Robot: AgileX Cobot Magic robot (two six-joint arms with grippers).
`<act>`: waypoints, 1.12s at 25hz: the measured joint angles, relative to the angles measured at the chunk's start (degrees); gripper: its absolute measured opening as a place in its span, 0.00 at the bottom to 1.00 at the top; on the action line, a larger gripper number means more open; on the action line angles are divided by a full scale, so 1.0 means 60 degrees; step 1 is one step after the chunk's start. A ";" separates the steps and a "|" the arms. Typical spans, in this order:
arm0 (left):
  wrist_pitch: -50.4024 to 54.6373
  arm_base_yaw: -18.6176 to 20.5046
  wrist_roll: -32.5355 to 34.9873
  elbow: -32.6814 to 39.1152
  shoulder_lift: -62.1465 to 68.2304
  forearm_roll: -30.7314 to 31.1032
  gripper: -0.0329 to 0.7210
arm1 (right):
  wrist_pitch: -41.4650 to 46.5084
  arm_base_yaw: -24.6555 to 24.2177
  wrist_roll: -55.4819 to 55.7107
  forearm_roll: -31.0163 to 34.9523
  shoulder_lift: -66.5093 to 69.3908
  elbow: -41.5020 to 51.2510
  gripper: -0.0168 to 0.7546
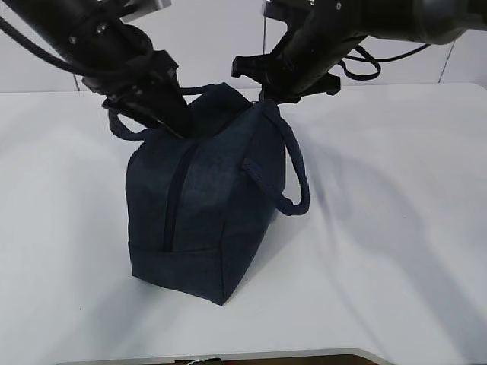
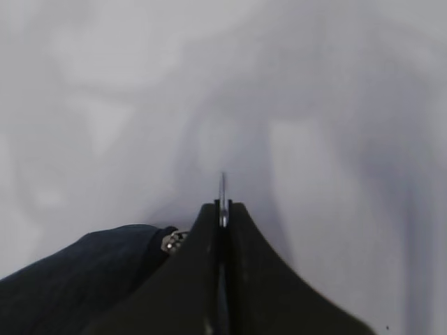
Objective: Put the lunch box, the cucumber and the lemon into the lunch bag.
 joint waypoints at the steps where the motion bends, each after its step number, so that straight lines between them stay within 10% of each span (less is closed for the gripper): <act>1: -0.0228 0.0000 0.0000 -0.0030 0.0000 -0.0089 0.49 | 0.0009 0.0000 -0.0087 0.0091 0.0000 0.0000 0.03; 21: -0.1803 0.0000 -0.0017 -0.0868 0.1040 -0.0696 0.51 | 0.0054 -0.0022 -0.0594 0.0559 0.0000 -0.0019 0.03; 28: -0.1803 0.0000 -0.0017 -0.0928 0.1403 -0.0734 0.21 | 0.0132 -0.0022 -0.0721 0.0563 -0.0006 -0.0256 0.03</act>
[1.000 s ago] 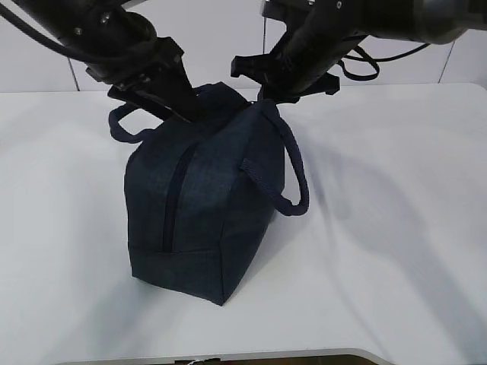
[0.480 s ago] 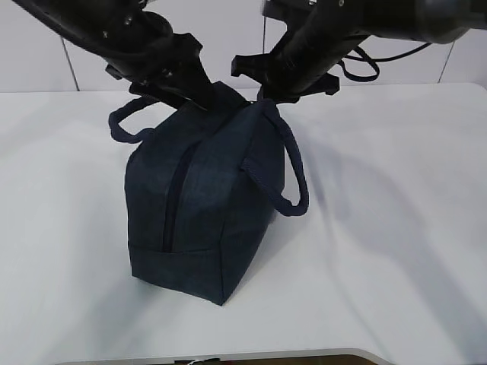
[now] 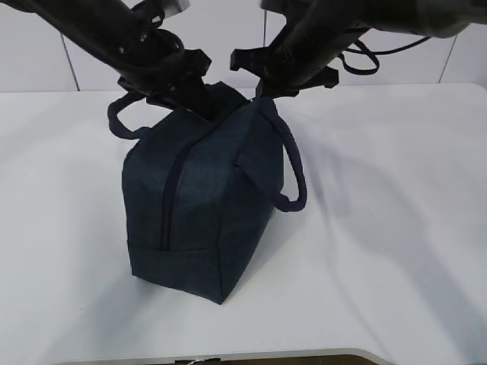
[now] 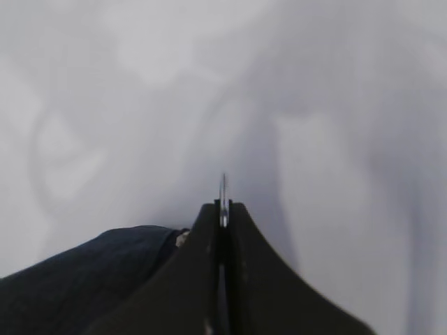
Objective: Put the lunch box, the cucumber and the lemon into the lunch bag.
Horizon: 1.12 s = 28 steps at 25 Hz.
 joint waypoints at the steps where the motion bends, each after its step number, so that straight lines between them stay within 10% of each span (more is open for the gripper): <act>1: 0.0017 0.0000 0.0000 -0.0019 0.0000 0.0000 0.15 | 0.0000 0.0000 -0.0004 0.0000 0.0000 0.0003 0.03; 5: 0.0088 0.0000 0.0000 -0.0033 0.0000 0.0000 0.03 | 0.0091 0.0000 -0.0020 0.0000 0.0000 0.0003 0.03; 28: 0.0730 0.0000 -0.0017 -0.0033 -0.0413 0.0257 0.03 | -0.0031 -0.0116 -0.0069 0.0247 0.0796 -0.0107 0.03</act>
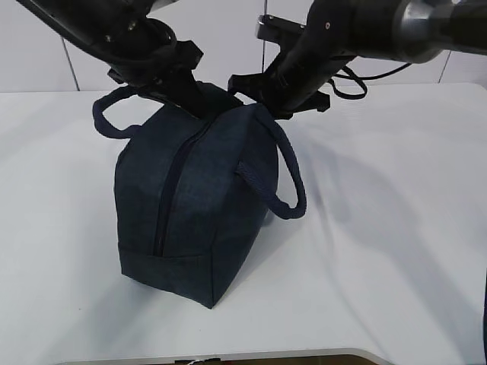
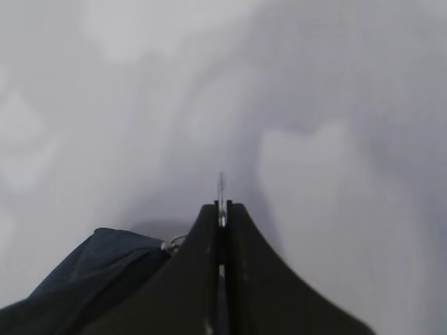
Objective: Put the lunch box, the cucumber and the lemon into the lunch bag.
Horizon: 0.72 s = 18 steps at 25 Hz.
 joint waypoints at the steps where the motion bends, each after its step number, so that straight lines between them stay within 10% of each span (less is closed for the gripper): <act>1: 0.0023 0.0000 0.0000 0.0000 0.0000 0.0000 0.03 | 0.0000 0.0000 -0.0048 0.0000 0.0040 0.0000 0.03; 10: 0.0147 0.0000 -0.0017 0.0000 -0.0021 0.0000 0.03 | 0.0060 0.0000 -0.0176 0.0020 0.0059 -0.0062 0.07; 18: 0.0442 0.0000 -0.0265 0.0000 -0.0107 0.0039 0.10 | 0.0860 -0.0135 -0.0196 -0.0218 0.0116 -0.0885 0.52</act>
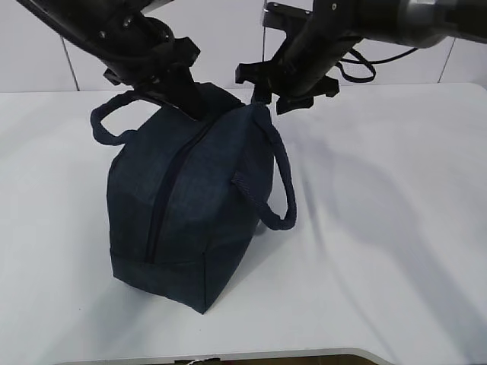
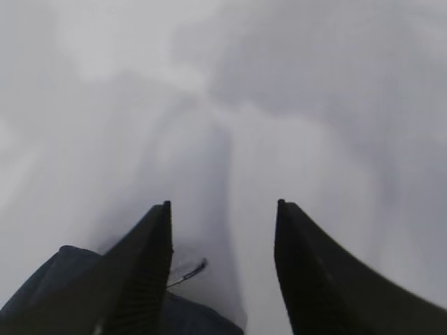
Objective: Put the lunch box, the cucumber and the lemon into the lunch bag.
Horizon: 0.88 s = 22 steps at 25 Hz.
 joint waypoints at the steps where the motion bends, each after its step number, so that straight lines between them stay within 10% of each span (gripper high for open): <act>1: 0.0017 0.0000 -0.0072 0.0000 -0.0017 0.0022 0.14 | 0.0171 0.0000 0.0000 -0.0017 0.0000 -0.0121 0.54; 8: 0.0098 0.0000 -0.0329 0.0000 -0.0077 0.0205 0.44 | 0.1829 0.0000 -0.0191 -0.0284 0.0000 -0.1401 0.56; 22: 0.1058 0.0487 -0.1349 -0.0836 -0.0541 0.1038 0.48 | 0.4902 0.0000 -0.0864 -0.0477 0.0000 -0.4396 0.57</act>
